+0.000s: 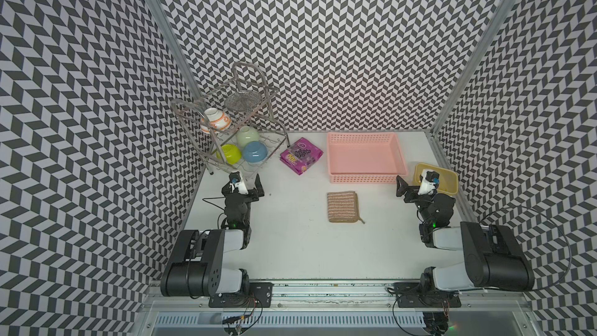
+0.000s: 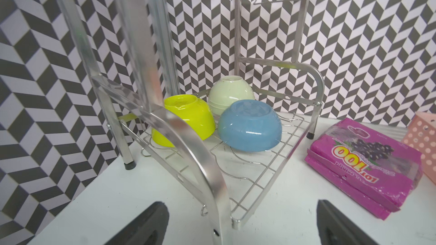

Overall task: Fold the square dishcloth
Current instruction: Reset both arms

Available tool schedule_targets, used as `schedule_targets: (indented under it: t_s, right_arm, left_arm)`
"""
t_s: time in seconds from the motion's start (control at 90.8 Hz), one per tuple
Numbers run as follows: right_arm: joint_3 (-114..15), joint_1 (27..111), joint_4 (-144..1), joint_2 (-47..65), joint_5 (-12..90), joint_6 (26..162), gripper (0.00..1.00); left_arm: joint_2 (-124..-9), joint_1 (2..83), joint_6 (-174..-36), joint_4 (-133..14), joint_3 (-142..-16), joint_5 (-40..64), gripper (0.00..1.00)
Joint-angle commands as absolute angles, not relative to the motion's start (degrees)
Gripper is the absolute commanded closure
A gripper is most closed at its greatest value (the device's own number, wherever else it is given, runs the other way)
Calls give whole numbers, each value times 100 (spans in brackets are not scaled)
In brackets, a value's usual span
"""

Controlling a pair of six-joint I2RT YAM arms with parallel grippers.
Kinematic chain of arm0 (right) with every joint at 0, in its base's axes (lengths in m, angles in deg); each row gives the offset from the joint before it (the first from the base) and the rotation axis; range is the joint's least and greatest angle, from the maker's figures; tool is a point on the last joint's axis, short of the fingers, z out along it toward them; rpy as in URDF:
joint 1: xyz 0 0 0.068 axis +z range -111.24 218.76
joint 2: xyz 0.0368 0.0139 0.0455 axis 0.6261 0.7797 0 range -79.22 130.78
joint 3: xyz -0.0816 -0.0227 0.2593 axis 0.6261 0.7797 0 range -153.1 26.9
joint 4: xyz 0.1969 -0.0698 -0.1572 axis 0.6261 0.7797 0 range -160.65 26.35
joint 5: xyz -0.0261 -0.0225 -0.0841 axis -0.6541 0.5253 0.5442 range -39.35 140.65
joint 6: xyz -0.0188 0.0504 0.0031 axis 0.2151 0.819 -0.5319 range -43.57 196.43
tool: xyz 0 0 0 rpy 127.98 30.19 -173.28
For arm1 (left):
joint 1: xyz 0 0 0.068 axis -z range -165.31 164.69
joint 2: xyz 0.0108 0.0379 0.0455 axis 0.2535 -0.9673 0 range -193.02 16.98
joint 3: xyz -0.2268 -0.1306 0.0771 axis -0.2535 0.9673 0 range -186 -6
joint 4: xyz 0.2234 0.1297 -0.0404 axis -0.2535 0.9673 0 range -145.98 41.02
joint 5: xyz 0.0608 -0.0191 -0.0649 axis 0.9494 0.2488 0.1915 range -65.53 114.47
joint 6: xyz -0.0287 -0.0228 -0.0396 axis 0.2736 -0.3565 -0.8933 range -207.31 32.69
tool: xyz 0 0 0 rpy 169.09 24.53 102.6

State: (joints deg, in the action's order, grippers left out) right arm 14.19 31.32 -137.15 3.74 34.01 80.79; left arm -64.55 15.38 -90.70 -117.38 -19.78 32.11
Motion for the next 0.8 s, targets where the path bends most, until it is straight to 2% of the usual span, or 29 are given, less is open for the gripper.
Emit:
schedule_targets:
  t_s: [0.0,0.121,0.33,0.408,0.463,0.54,0.639,0.738,0.793]
  right_arm:
    - [1371,3111,-14405,494,2696,7782,0]
    - [1371,3112,-14350,492,2691,7760,0]
    - [1303,3299,-14127,527,2661,7437,0]
    - [1272,3594,-14161,688,3029,7176,0]
    - [1531,3645,-15224,1137,3042,7323,0]
    - [1240,3644,-14050,778,3204,7195,0]
    - [1507,3689,-15032,1072,3325,7331,0]
    - [1182,3696,-14028,819,3861,7419,0]
    - [1229,3728,-14289,905,4371,7621,0]
  left_arm:
    - [-6716,1483,-8838,-12379,-2020,2812,0]
    - [-7247,1456,-8765,-12702,-2120,2598,0]
    - [-7180,1424,-8791,-12502,-2156,2552,0]
    - [-7177,1419,-8789,-12531,-2150,2554,0]
    - [-7179,1429,-8786,-12553,-2137,2553,0]
    - [-7178,1433,-8789,-12543,-2138,2560,0]
    - [-7172,1433,-8776,-12547,-2142,2568,0]
    - [-7170,1440,-8779,-12544,-2140,2571,0]
    - [-7169,1441,-8770,-12550,-2141,2577,0]
